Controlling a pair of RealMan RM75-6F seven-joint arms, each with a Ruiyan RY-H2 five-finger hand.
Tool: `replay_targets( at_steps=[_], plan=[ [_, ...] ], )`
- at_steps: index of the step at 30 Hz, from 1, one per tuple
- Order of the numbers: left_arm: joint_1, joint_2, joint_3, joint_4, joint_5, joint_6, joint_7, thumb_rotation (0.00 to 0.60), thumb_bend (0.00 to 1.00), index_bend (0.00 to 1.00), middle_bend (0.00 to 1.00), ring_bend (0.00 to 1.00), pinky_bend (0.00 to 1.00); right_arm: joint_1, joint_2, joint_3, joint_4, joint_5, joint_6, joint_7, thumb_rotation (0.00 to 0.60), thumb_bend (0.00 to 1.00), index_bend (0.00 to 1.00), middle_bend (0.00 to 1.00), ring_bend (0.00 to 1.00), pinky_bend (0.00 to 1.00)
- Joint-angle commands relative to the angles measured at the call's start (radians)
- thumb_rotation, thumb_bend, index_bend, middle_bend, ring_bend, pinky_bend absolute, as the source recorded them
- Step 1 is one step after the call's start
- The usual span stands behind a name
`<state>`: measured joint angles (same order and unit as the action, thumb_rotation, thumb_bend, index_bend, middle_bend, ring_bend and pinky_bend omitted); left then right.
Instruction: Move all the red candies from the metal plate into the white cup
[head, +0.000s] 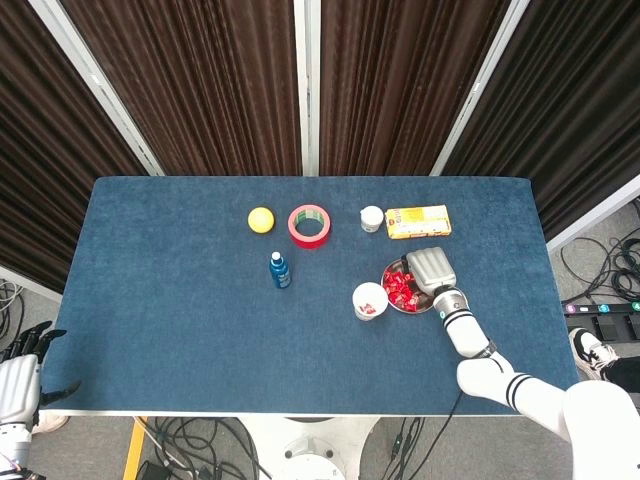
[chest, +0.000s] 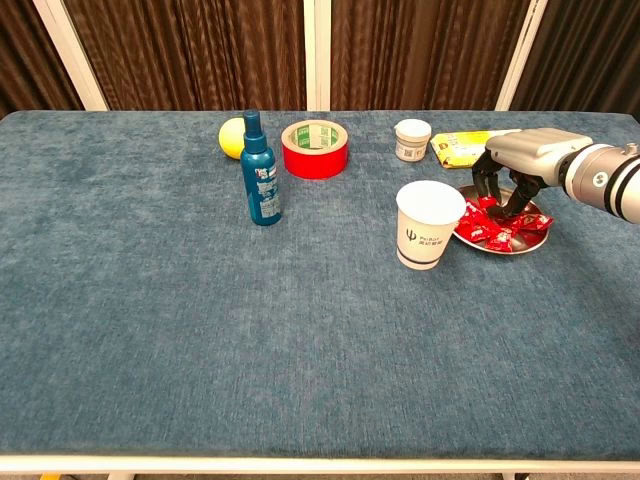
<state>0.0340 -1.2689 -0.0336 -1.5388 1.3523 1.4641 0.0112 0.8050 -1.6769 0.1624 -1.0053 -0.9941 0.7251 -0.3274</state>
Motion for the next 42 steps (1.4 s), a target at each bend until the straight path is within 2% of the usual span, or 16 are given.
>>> replay_targets(
  at_steps=[1,5,11,16,23,27,30,31,34,37,42],
  plan=[
    [0.000,0.000,0.000,0.001,0.001,0.000,-0.002,0.600,0.05,0.30,0.22,0.14,0.19,-0.012,0.032,0.010,-0.050,-0.020,0.028,0.021,0.600,0.36,0.59,0.54,0.86,1.00],
    [0.003,0.001,0.000,0.003,0.005,0.006,-0.004,0.600,0.05,0.30,0.22,0.14,0.19,-0.036,0.108,0.026,-0.170,-0.064,0.097,0.052,0.600,0.36,0.59,0.54,0.86,1.00],
    [0.003,0.005,-0.001,-0.003,0.007,0.010,0.000,0.600,0.05,0.30,0.22,0.14,0.19,-0.076,0.252,0.051,-0.416,-0.168,0.212,0.108,0.600,0.36,0.59,0.54,0.86,1.00],
    [0.007,0.004,0.000,-0.005,0.009,0.014,0.001,0.600,0.05,0.30,0.22,0.14,0.19,-0.077,0.279,0.025,-0.518,-0.249,0.236,0.100,0.600,0.35,0.59,0.53,0.85,1.00],
    [0.013,0.004,0.001,0.001,0.006,0.017,-0.006,0.600,0.05,0.30,0.22,0.14,0.19,-0.046,0.228,-0.009,-0.514,-0.253,0.177,0.065,0.600,0.35,0.56,0.49,0.84,1.00],
    [0.016,0.003,0.003,0.006,0.004,0.015,-0.012,0.600,0.05,0.30,0.22,0.14,0.19,-0.040,0.214,-0.022,-0.510,-0.246,0.165,0.041,0.600,0.34,0.47,0.45,0.84,1.00],
    [0.015,0.002,0.004,0.009,0.007,0.013,-0.015,0.600,0.05,0.30,0.22,0.14,0.19,-0.041,0.219,-0.027,-0.519,-0.240,0.163,0.032,0.600,0.26,0.37,0.42,0.83,1.00],
    [0.015,0.002,0.003,0.009,0.008,0.013,-0.015,0.600,0.05,0.30,0.22,0.14,0.19,-0.042,0.221,-0.028,-0.522,-0.240,0.165,0.030,0.600,0.21,0.32,0.39,0.83,1.00],
    [0.015,0.002,0.001,0.010,0.007,0.014,-0.016,0.600,0.05,0.30,0.22,0.14,0.19,-0.050,0.234,-0.027,-0.537,-0.240,0.183,0.027,0.600,0.11,0.25,0.35,0.82,1.00],
    [0.016,0.002,0.001,0.010,0.010,0.017,-0.016,0.600,0.05,0.30,0.22,0.14,0.19,-0.069,0.255,-0.017,-0.550,-0.242,0.221,0.041,0.600,0.05,0.23,0.33,0.81,1.00],
    [0.014,0.004,0.000,0.009,0.010,0.015,-0.015,0.600,0.05,0.30,0.22,0.14,0.19,-0.094,0.288,-0.011,-0.494,-0.183,0.222,0.052,0.600,0.02,0.22,0.33,0.80,1.00]
  ],
)
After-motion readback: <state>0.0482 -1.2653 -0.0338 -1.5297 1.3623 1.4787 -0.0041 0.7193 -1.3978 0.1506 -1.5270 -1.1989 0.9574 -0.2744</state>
